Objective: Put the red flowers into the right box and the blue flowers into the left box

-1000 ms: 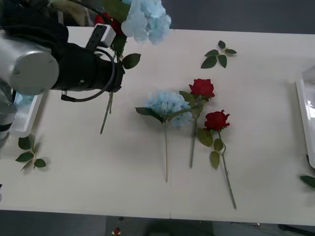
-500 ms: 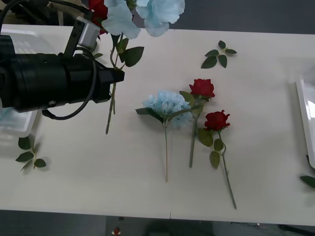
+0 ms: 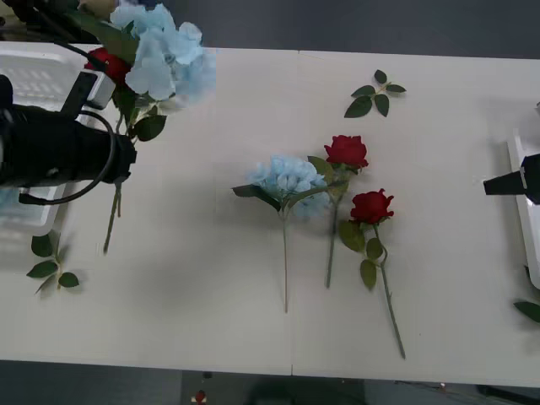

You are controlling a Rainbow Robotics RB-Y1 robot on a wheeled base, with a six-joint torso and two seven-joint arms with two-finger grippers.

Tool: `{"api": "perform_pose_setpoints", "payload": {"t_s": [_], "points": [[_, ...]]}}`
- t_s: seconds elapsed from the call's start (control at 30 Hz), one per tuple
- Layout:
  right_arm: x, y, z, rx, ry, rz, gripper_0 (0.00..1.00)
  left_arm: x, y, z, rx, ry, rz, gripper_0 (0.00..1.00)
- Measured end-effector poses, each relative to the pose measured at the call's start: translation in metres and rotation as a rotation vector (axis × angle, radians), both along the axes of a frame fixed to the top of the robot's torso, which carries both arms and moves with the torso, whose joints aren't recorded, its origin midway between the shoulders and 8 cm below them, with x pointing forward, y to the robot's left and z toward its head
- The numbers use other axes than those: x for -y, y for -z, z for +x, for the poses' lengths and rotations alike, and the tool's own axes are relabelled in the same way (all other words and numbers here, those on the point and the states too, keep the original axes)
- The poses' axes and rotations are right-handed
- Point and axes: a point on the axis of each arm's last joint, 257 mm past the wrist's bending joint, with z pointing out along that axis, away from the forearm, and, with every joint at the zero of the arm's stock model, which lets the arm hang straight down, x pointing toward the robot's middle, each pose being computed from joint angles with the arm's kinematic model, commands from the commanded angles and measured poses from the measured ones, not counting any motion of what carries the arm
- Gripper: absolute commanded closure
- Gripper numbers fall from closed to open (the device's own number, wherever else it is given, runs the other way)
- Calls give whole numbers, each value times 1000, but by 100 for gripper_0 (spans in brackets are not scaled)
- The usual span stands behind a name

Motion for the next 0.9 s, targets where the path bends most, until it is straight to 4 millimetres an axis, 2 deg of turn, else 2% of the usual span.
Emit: {"api": "perform_pose_setpoints", "payload": {"t_s": [0.1,0.2,0.4,0.57,0.7,0.8,0.87,0.9], "points": [[-13,2,-22,-41,72,73,4,-12,22,1,-71,-65,13,100],[-30,6,-36,-61,89,115,4,-24,51,2,-123,-88,79,100],[-64,9,-51,-107,133,199,5,-21,97,-4,-202,-73,146,100],[-89,24,-61,-148,99,189,4,-10,117,3,-208,-51,156,100],[-101,31,-59,-150,67,156,5,-7,123,6,-210,-45,156,97],[-109,38,-51,-140,73,127,4,-3,130,3,-226,-34,166,88],[-121,41,-42,-118,80,125,5,-2,136,0,-241,-27,175,52],[-128,44,-39,-113,80,120,5,-1,139,-2,-247,-24,178,25]]}}
